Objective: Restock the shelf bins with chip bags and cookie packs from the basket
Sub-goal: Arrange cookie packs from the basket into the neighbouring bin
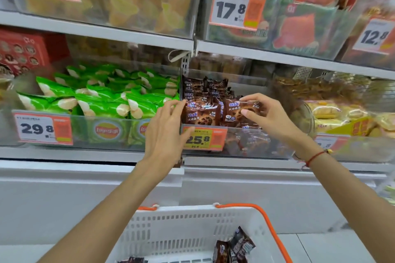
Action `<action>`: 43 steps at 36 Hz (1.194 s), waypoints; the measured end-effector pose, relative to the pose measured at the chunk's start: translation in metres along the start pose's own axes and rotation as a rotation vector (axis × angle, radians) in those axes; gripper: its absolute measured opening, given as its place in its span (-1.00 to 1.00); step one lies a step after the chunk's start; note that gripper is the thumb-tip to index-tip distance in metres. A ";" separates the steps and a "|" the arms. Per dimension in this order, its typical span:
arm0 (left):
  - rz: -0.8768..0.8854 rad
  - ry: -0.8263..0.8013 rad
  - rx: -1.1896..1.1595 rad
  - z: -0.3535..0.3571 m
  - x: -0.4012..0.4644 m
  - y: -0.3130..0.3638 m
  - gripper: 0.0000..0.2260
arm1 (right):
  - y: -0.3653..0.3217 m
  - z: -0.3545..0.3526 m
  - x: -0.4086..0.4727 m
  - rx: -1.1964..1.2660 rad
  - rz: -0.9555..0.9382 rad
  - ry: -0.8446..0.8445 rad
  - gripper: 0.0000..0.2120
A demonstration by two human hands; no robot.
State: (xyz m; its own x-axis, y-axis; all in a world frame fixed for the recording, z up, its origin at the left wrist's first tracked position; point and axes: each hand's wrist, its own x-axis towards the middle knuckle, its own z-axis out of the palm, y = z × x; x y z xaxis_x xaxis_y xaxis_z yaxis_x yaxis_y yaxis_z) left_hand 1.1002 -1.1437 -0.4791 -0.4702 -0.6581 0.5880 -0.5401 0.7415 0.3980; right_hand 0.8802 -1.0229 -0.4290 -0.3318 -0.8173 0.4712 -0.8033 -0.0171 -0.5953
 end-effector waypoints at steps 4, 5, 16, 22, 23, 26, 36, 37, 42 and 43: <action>-0.005 -0.003 0.045 -0.002 0.002 -0.004 -0.38 | -0.007 -0.001 0.010 -0.134 -0.037 -0.124 -0.80; 0.002 -0.007 0.057 -0.002 0.002 -0.004 -0.39 | -0.006 0.000 0.011 -0.195 -0.038 -0.154 -0.80; -0.008 -0.026 0.059 -0.002 0.003 -0.003 -0.36 | -0.003 0.021 -0.003 -0.351 -0.142 0.065 -0.80; -0.010 -0.026 0.052 -0.004 0.002 -0.003 -0.39 | 0.004 0.033 -0.010 -0.350 -0.093 0.132 -0.81; -0.010 -0.028 0.052 -0.004 0.002 -0.003 -0.39 | 0.005 0.034 -0.010 -0.368 -0.079 0.124 -0.81; -0.013 -0.034 0.052 -0.005 0.002 -0.003 -0.40 | 0.002 0.030 -0.007 -0.394 -0.034 0.065 -0.83; 0.011 -0.048 0.005 -0.008 -0.001 -0.006 -0.41 | -0.010 0.008 -0.008 -0.472 -0.073 -0.189 -0.68; 0.028 -0.022 -0.002 -0.009 -0.002 -0.007 -0.43 | -0.011 0.009 -0.011 -0.465 -0.109 -0.125 -0.68; 0.132 0.140 -0.018 -0.014 -0.026 -0.020 -0.65 | -0.022 0.031 -0.033 -0.278 -0.193 0.105 -0.77; 0.138 0.150 -0.006 -0.015 -0.034 -0.024 -0.69 | -0.026 0.039 -0.038 -0.215 -0.189 0.099 -0.80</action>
State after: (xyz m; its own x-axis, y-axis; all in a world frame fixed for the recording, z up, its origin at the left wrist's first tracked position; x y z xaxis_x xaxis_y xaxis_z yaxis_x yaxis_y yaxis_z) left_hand 1.1396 -1.1377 -0.4982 -0.4298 -0.5233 0.7358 -0.4731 0.8246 0.3102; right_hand 0.9328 -1.0141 -0.4571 -0.2045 -0.7509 0.6280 -0.9381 -0.0329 -0.3448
